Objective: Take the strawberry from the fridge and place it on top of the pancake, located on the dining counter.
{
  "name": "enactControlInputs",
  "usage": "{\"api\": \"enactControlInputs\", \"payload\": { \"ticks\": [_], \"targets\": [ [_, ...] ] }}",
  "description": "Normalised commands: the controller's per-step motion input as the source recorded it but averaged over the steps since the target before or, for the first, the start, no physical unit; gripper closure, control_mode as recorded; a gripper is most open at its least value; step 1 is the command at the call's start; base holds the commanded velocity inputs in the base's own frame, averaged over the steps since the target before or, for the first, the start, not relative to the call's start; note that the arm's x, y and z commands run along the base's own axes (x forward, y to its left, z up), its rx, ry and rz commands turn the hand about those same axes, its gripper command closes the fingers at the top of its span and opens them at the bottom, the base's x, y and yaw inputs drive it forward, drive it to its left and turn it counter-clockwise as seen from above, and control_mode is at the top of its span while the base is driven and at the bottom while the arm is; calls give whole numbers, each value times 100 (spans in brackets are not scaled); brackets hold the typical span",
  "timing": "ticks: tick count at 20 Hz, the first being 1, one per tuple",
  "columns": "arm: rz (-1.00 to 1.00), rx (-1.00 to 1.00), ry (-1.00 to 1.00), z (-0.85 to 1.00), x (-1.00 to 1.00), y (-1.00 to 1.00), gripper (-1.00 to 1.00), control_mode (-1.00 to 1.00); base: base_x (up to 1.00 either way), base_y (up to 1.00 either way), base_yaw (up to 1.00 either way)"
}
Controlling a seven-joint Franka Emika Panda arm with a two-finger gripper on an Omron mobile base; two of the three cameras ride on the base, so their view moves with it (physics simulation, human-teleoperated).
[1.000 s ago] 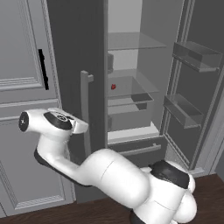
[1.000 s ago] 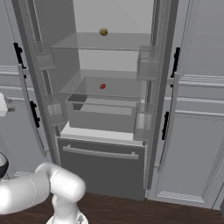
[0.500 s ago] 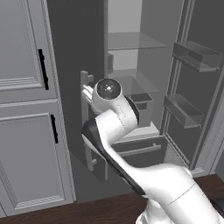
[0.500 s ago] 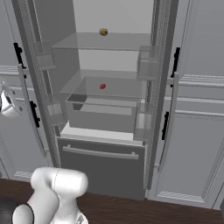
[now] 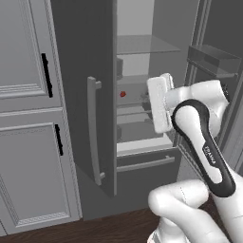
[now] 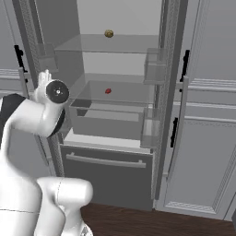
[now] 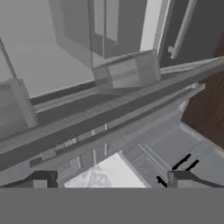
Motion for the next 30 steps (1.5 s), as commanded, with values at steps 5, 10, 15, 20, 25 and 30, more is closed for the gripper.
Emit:
{"api": "enactControlInputs", "payload": {
  "ticks": [5, 10, 15, 20, 25, 30],
  "targets": [
    [26, 60, 34, -10, 70, -4, -100, -100, 0, 0, 0],
    [32, 29, 45, -30, 100, 15, -100, -100, 0, 0, 0],
    [23, 13, 32, -39, 100, 6, -100, -100, 0, 0, 0],
    [17, 2, 13, -51, 80, 56, -100, -100, 0, 0, 0],
    [0, 0, 0, -35, 10, 100, -100, -100, 0, 0, 0],
    [0, 0, 0, -22, -2, 100, -100, -100, 0, 0, 0]
  ]
}}
